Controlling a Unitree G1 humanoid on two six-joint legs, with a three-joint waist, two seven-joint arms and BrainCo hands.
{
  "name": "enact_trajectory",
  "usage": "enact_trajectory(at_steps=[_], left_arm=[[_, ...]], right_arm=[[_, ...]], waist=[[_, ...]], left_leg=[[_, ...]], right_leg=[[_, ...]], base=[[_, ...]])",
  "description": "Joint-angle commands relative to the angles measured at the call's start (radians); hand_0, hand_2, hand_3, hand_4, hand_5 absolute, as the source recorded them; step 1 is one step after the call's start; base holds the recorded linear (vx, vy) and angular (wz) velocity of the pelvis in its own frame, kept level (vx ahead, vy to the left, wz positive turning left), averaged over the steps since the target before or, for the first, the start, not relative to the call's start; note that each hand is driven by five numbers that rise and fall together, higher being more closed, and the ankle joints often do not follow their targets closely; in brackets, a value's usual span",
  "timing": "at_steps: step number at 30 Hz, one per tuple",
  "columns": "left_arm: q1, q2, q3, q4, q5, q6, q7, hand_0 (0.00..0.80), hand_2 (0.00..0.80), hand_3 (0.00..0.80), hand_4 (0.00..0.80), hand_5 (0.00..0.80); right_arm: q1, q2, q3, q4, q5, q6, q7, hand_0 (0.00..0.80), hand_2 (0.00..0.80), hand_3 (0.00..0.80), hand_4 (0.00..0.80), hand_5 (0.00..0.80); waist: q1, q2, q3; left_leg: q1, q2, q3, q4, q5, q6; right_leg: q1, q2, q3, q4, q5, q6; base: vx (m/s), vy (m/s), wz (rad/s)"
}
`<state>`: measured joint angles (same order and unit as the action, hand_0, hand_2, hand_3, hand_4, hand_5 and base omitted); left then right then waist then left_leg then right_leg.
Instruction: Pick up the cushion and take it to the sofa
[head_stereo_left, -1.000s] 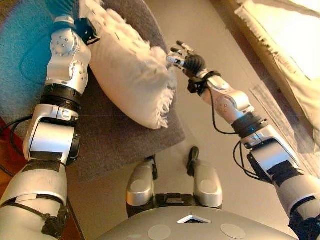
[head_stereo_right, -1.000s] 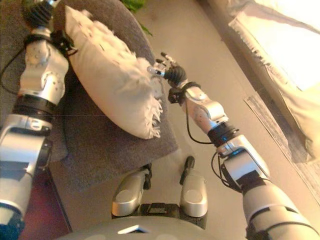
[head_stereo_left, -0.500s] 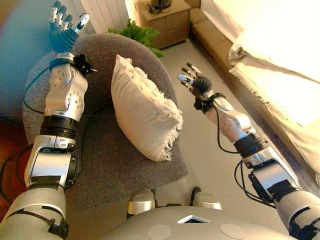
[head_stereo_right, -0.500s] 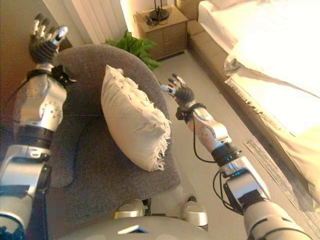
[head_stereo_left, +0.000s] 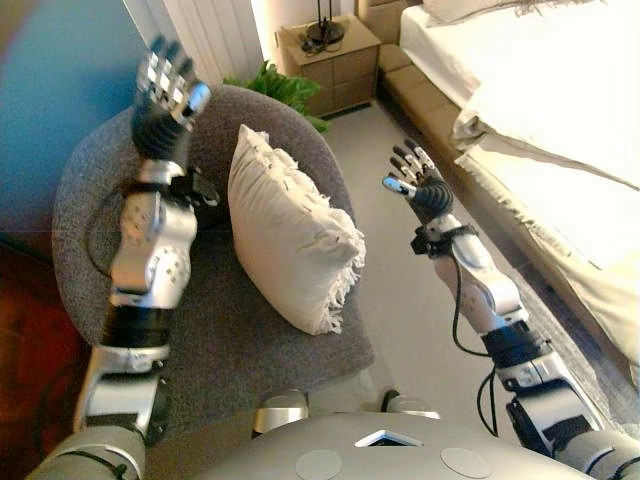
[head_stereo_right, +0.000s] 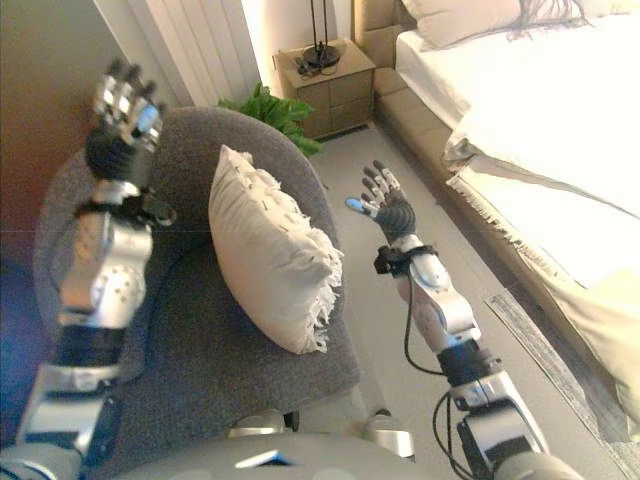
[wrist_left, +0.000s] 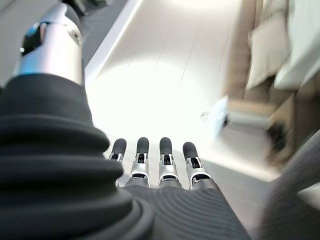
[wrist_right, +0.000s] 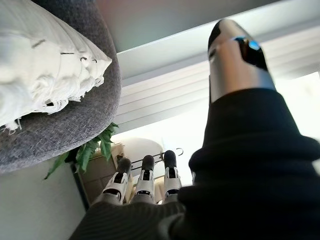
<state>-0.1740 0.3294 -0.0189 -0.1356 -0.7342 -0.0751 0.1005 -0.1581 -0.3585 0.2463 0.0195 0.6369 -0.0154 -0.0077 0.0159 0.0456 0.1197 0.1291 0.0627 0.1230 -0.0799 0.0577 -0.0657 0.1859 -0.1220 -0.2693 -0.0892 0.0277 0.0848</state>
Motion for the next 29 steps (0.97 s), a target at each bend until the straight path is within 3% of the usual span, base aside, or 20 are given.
enact_trajectory(at_steps=[1,7,16,29], left_arm=[[0.044,0.008,-0.020,-0.030,0.032,-0.068,-0.074,0.000,0.000,0.000,0.000,0.000],[0.211,0.017,-0.036,-0.041,0.002,-0.084,-0.214,0.000,0.000,0.000,0.000,0.000],[0.323,0.013,-0.092,0.007,-0.088,-0.155,-0.333,0.000,0.000,0.000,0.000,0.000],[0.327,0.037,-0.137,0.024,-0.093,-0.162,-0.343,0.000,0.000,0.000,0.000,0.000]], right_arm=[[0.059,0.043,-0.080,-0.062,0.060,-0.097,0.132,0.000,0.000,0.000,0.000,0.000],[0.212,0.063,-0.118,-0.050,0.097,-0.158,0.255,0.000,0.000,0.000,0.000,0.000],[0.257,0.079,-0.088,0.009,0.196,-0.237,0.251,0.000,0.000,0.000,0.000,0.000],[0.251,0.079,-0.038,0.077,0.197,-0.263,0.210,0.000,0.000,0.000,0.000,0.000]], waist=[[0.029,-0.046,-0.048],[0.038,-0.062,-0.049],[0.059,-0.062,-0.007],[0.076,-0.063,-0.002]], left_leg=[[0.002,0.041,0.027,0.071,-0.093,-0.031],[-0.005,0.040,0.029,0.069,-0.092,-0.028],[-0.032,0.041,0.026,0.061,-0.084,-0.026],[-0.024,0.033,0.022,0.045,-0.086,-0.023]], right_leg=[[-0.043,-0.062,-0.010,0.004,0.004,0.059],[-0.047,-0.057,-0.026,0.005,0.008,0.060],[-0.076,-0.056,-0.040,0.006,0.021,0.063],[-0.073,-0.069,-0.061,0.008,0.027,0.076]], base=[[0.000,0.000,0.00],[0.000,0.000,0.00],[-0.075,0.009,0.02],[-0.005,0.006,0.03]])
